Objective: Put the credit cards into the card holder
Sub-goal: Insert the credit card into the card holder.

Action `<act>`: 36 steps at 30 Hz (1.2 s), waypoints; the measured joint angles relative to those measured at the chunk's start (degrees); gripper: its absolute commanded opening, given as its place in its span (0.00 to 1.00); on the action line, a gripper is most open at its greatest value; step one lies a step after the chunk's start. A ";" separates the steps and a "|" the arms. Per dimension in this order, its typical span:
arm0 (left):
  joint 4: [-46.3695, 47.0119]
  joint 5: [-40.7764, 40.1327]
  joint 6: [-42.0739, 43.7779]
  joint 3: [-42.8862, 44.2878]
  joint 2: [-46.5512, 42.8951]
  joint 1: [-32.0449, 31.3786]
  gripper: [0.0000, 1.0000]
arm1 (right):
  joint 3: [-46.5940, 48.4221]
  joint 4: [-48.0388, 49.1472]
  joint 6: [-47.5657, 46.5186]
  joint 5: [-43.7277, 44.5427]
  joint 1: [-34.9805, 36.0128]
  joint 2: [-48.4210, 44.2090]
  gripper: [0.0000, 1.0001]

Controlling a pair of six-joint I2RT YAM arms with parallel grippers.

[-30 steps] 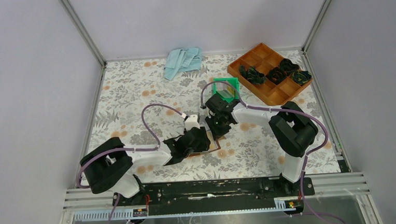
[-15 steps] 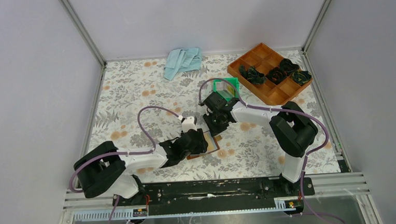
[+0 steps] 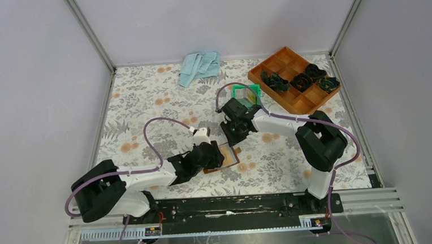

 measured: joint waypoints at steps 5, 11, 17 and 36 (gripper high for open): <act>0.09 -0.04 -0.63 -1.66 -1.97 0.00 0.51 | 1.07 -0.17 -0.02 -0.07 0.00 -0.02 0.28; 3.34 1.25 -1.73 -4.57 -3.02 0.00 0.30 | 1.09 -0.20 0.00 -0.13 0.02 -0.17 0.28; 6.10 2.54 -1.92 -4.70 -1.51 -0.02 0.10 | 0.81 0.17 0.02 -0.35 0.02 -0.24 0.28; -0.04 -0.94 -1.66 -1.18 -0.24 -0.02 0.00 | -1.92 1.46 0.04 -0.50 0.04 -0.24 0.27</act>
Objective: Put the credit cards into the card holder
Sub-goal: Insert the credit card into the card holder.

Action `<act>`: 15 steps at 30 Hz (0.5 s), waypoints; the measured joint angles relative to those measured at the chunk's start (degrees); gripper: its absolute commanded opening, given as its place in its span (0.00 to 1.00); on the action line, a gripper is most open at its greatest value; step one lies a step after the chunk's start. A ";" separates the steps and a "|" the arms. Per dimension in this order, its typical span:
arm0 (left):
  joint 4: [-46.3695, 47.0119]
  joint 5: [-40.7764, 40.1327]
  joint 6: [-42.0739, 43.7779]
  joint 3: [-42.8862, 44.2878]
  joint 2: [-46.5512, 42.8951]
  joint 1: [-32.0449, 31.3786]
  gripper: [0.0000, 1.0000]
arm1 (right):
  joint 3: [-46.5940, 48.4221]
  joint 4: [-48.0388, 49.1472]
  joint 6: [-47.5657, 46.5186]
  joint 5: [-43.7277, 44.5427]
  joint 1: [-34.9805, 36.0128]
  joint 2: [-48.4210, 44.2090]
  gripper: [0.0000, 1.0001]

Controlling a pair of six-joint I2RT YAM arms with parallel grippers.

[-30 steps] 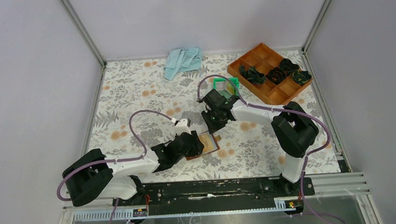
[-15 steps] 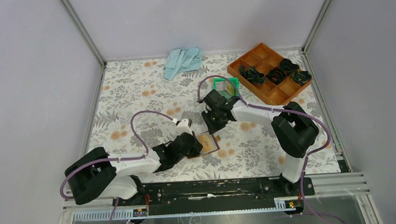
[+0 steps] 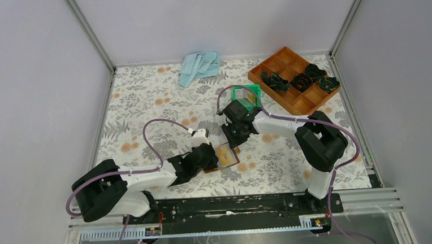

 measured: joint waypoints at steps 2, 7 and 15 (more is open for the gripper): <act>-0.74 -0.33 0.00 0.00 -0.09 0.00 0.00 | -0.28 0.24 0.00 0.00 0.00 0.00 0.27; -2.01 -0.90 0.26 0.00 -0.17 0.00 0.00 | -0.39 0.46 0.02 -0.04 0.02 0.00 0.27; -1.99 -0.81 0.42 1.25 2.69 -0.02 0.00 | -0.66 0.90 0.02 -0.72 0.02 0.00 0.27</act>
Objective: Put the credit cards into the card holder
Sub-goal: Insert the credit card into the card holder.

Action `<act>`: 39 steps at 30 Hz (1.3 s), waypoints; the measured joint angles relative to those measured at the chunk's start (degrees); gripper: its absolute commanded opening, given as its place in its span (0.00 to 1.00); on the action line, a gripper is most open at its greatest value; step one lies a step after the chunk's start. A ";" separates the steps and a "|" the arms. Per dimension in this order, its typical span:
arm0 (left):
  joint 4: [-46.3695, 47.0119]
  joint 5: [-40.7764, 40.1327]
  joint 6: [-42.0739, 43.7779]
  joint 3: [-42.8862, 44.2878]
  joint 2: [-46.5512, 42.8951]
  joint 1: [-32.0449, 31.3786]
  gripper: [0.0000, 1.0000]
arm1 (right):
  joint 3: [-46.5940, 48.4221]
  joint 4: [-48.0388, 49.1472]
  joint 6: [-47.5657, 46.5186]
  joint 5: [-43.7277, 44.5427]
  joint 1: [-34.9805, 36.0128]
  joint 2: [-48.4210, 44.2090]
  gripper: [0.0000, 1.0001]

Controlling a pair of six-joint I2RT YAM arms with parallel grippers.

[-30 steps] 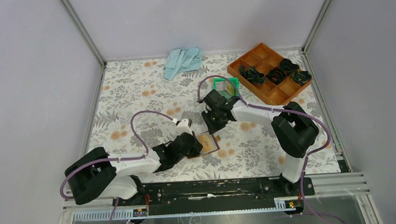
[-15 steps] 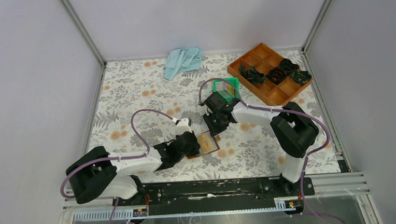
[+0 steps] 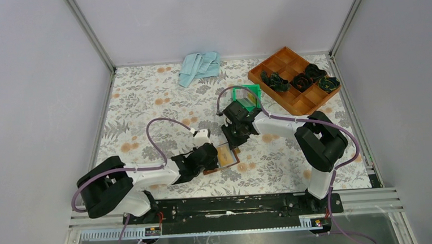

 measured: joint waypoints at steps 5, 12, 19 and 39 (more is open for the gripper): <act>0.13 0.26 0.02 0.85 1.16 -0.02 0.00 | -0.72 0.33 0.02 -0.42 0.02 0.00 0.28; 0.35 0.90 0.24 2.62 3.28 -0.04 0.00 | -0.98 0.72 0.15 -0.81 0.04 0.00 0.27; 0.55 1.18 0.33 3.54 4.46 -0.39 0.00 | -1.25 1.16 0.26 -0.79 0.07 0.00 0.27; -0.04 0.52 0.46 2.56 0.87 -0.39 0.03 | 12.37 -3.72 -0.44 5.33 -0.79 -2.58 0.54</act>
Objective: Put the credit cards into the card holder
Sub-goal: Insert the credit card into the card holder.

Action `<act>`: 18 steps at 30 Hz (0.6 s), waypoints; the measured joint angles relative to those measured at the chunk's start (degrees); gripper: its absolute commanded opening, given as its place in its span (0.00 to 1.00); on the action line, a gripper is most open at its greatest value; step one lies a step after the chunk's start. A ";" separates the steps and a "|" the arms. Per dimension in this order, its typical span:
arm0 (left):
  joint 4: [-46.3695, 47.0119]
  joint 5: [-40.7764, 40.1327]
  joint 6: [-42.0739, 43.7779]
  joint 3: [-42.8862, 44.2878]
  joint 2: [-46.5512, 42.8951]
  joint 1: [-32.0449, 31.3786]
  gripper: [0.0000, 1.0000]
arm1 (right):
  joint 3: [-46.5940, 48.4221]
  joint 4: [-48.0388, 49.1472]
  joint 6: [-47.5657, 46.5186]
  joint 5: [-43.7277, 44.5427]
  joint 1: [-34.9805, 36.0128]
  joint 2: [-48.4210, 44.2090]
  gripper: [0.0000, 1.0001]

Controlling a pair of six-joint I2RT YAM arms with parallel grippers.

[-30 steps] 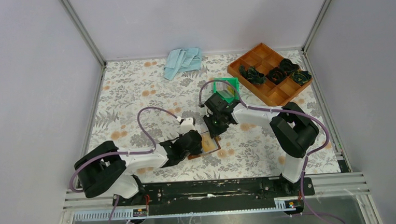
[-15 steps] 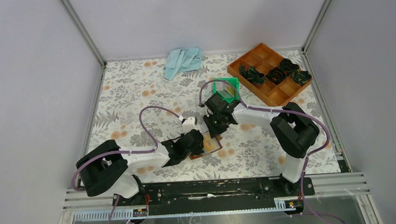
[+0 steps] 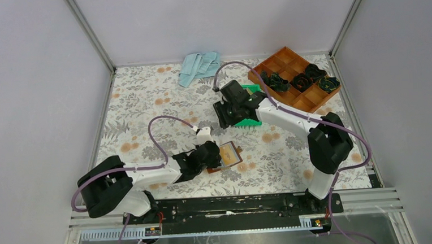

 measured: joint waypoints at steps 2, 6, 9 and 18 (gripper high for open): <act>0.00 -0.02 0.13 0.00 -0.28 0.00 0.04 | 2.01 -0.48 -0.07 1.01 -1.40 0.00 0.55; -0.04 -0.07 0.39 0.00 -0.94 0.00 0.05 | 6.75 -2.40 -0.33 3.21 -6.54 0.33 0.56; -0.02 -0.13 0.46 -0.11 -1.53 0.00 0.05 | 10.84 -3.08 -0.76 4.81 -10.14 1.62 0.56; -0.22 -0.11 0.46 -0.79 -3.08 0.00 0.11 | 22.51 -6.19 -2.40 8.28 -15.10 11.87 0.57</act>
